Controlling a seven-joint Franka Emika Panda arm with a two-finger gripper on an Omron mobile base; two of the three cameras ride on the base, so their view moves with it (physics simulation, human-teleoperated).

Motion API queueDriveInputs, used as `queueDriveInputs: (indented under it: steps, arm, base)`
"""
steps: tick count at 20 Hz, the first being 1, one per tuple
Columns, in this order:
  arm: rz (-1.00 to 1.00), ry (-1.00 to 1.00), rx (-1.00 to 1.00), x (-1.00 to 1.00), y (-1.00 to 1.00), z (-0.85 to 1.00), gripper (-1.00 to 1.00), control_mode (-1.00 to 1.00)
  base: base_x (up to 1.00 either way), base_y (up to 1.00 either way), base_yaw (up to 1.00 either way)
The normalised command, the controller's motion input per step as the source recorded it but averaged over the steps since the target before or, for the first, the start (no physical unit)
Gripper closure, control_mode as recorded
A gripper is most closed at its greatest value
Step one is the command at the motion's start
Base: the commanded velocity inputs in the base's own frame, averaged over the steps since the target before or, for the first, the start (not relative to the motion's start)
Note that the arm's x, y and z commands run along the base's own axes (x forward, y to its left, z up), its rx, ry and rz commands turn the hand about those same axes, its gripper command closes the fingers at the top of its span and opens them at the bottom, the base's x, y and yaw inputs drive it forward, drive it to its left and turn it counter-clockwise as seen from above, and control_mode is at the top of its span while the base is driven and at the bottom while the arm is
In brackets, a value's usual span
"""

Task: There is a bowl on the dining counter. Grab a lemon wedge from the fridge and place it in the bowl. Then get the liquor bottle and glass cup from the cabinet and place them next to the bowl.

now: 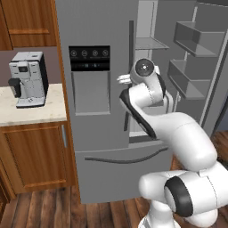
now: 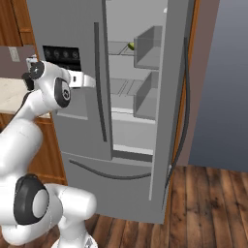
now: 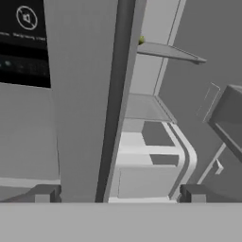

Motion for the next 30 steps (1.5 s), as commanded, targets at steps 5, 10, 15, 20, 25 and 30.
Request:
queueDriveInputs:
  steps: [5,10,15,20,25,30]
  arm:
    - [0.00,0.15,0.04,0.62,-0.23,0.04,-1.00,-1.00]
    - [0.00,0.10,0.04,0.53,-0.04,0.00,-1.00,-1.00]
    - [0.00,0.03,0.04,0.43,0.00,0.00,-1.00,-1.00]
    - [0.00,0.00,0.03,0.25,0.00,-0.06,-1.00,-1.00]
    - [0.00,-0.06,0.02,0.16,0.00,-0.22,-1.00,-1.00]
    - [0.00,-0.08,0.03,0.15,0.00,-0.25,-1.00,-1.00]
  base:
    - [0.00,0.00,0.00]
    - [0.00,0.00,0.00]
    - [0.00,0.00,0.00]
    - [0.00,0.00,0.00]
    - [0.00,0.00,0.00]
    - [0.00,0.00,0.00]
